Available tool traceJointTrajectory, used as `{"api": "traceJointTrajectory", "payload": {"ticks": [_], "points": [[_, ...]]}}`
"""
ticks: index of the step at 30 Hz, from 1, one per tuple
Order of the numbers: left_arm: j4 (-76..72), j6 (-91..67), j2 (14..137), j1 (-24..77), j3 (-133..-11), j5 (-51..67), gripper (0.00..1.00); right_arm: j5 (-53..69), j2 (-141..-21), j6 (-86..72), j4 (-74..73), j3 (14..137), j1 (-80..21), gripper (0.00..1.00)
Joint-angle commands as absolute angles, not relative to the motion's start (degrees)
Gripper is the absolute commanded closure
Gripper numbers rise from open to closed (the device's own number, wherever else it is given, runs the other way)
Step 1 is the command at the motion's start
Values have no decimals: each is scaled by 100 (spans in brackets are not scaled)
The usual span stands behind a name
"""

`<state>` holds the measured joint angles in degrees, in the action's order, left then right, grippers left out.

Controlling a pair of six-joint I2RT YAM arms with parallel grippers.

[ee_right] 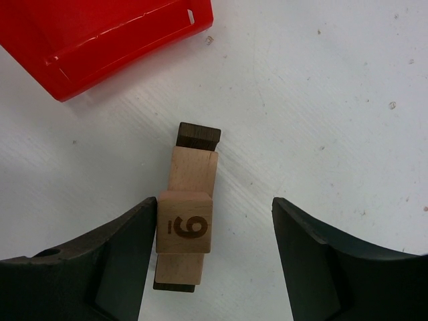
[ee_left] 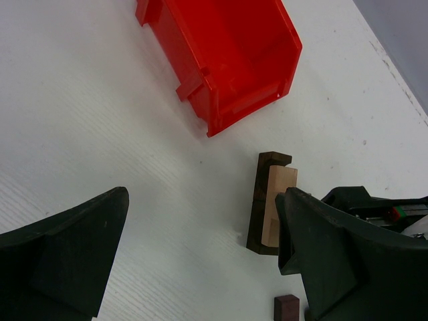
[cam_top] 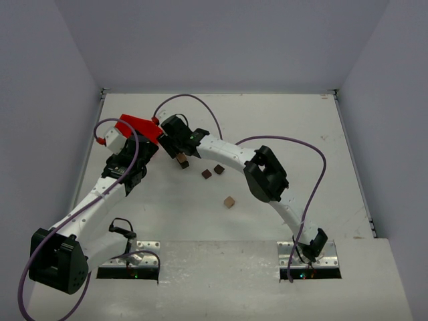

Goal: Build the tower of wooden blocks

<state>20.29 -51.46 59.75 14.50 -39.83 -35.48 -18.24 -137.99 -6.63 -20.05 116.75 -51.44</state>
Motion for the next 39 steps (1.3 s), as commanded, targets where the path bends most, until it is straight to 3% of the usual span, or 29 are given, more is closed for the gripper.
{"api": "traceJointTrajectory", "payload": {"ticks": [1,18,39], "points": [[1793,-5116,5915,1406,-4034,-3542,0,-1959,-13859,-614,-1881,11943,-5106,31],[1787,-5118,5880,1406,-4025,-3542,0,-2072,-13840,-601,-1866,11944,-5112,30],[1778,-5106,5804,1406,-4008,-3516,0,-1219,-13441,-903,-1770,11587,-5115,26]]}}
